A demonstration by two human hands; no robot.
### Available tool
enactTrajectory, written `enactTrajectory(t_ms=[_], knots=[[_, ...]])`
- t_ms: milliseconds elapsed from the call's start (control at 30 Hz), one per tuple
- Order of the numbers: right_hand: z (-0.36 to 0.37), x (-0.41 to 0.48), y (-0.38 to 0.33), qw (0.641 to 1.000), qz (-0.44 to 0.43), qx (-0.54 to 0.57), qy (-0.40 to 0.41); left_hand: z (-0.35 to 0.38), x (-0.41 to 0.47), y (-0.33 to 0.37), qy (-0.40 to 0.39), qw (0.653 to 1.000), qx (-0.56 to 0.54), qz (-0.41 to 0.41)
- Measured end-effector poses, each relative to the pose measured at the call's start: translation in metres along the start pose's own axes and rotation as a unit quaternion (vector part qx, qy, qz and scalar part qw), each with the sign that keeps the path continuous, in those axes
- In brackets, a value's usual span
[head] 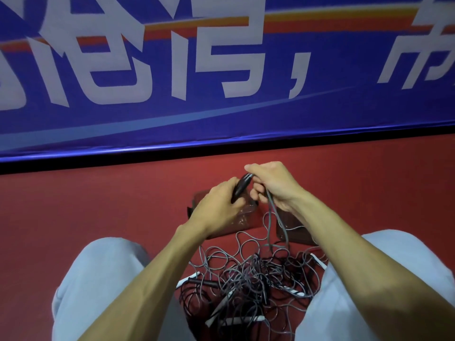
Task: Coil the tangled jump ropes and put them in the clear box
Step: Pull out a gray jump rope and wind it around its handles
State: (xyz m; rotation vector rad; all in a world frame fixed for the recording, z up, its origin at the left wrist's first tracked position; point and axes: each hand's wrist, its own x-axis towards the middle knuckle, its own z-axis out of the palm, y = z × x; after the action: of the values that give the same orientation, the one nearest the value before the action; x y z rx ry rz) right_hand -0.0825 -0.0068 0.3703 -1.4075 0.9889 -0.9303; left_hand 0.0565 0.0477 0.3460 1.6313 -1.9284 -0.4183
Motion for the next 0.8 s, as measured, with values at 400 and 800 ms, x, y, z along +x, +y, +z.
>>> enactTrajectory(t_ms=[400,800], knots=[[-0.017,0.0,-0.01,0.978,-0.08,0.057,0.185,0.006,0.001,-0.002,0.088,0.993,-0.066,-0.044],[-0.008,-0.002,0.013,0.948,-0.064,-0.294,-0.105,-0.014,0.012,-0.004,0.166,0.867,-0.452,-0.127]])
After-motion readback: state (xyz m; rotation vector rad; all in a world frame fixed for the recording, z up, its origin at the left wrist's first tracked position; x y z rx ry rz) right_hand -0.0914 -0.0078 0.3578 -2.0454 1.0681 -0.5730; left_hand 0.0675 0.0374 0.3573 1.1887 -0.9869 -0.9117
